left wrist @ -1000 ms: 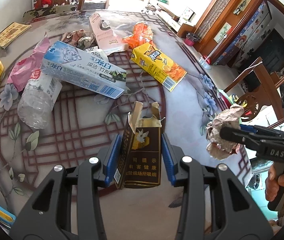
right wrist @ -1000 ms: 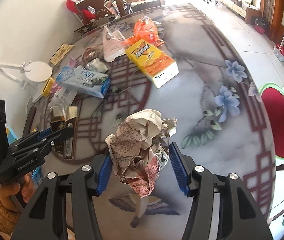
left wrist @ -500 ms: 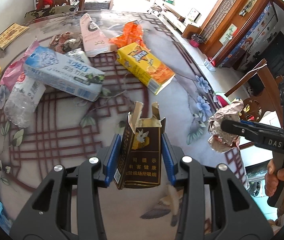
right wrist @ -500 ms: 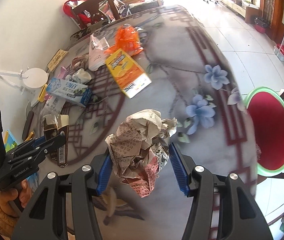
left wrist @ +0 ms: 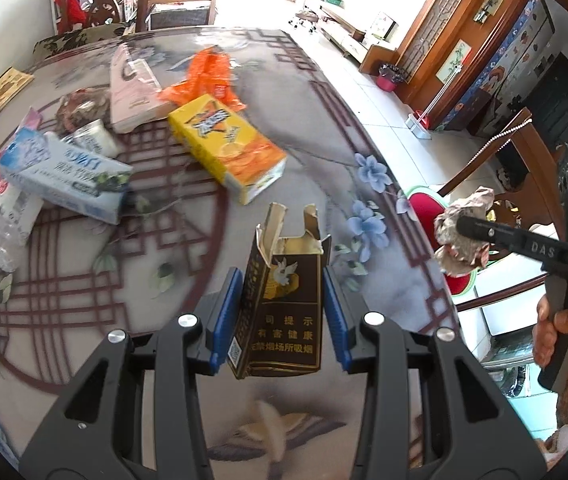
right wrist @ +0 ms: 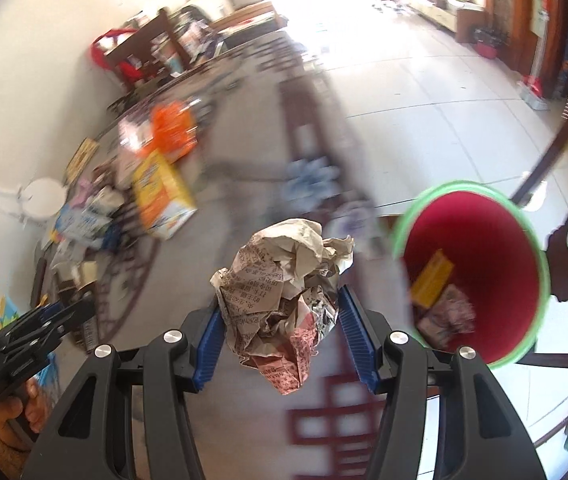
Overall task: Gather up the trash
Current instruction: 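Carry both items to the red bin and open both grippers over it, then move both open grippers back over the table trash, then grasp the water bottle with the left gripper while the right gripper grasps the toothpaste box, then lift the water bottle with the left gripper while the right gripper lifts the toothpaste box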
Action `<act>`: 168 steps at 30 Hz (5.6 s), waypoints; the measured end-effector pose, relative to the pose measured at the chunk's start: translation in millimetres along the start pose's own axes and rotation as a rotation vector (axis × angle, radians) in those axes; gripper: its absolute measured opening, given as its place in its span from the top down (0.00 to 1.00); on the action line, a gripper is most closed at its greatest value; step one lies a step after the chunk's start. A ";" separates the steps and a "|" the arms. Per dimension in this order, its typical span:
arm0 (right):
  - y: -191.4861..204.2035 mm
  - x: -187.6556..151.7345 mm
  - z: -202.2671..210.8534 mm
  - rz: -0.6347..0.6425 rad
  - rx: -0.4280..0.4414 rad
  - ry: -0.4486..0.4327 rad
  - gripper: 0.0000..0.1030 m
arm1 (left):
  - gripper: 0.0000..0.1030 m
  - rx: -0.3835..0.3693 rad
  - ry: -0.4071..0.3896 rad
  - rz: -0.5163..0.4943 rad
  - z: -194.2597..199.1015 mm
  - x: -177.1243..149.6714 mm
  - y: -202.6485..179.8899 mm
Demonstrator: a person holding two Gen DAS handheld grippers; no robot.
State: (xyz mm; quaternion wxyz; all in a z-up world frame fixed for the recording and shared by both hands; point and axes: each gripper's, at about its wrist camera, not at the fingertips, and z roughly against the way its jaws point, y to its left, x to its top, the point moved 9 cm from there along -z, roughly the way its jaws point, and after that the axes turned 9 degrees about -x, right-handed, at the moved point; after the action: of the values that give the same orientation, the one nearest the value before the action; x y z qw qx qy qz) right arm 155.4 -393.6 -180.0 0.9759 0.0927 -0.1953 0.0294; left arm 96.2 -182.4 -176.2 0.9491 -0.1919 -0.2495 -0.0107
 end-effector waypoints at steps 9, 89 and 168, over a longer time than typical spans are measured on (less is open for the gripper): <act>-112.4 18.1 1.3 -0.107 -0.118 -0.029 0.48 | 0.62 -0.030 0.039 -0.077 -37.4 20.7 -59.5; 406.4 17.6 -137.1 0.878 0.014 0.118 0.23 | 0.26 0.117 -0.186 0.360 119.2 0.0 285.3; 319.4 -29.6 -46.6 0.463 0.061 0.098 0.52 | 0.53 0.001 -0.134 0.262 85.7 20.2 229.8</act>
State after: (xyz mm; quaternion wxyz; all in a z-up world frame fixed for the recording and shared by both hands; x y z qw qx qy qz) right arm 115.7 -71.9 -179.6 0.9483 0.0733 -0.1627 0.2626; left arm 100.3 63.6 -180.4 0.9238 -0.2225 -0.2850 0.1261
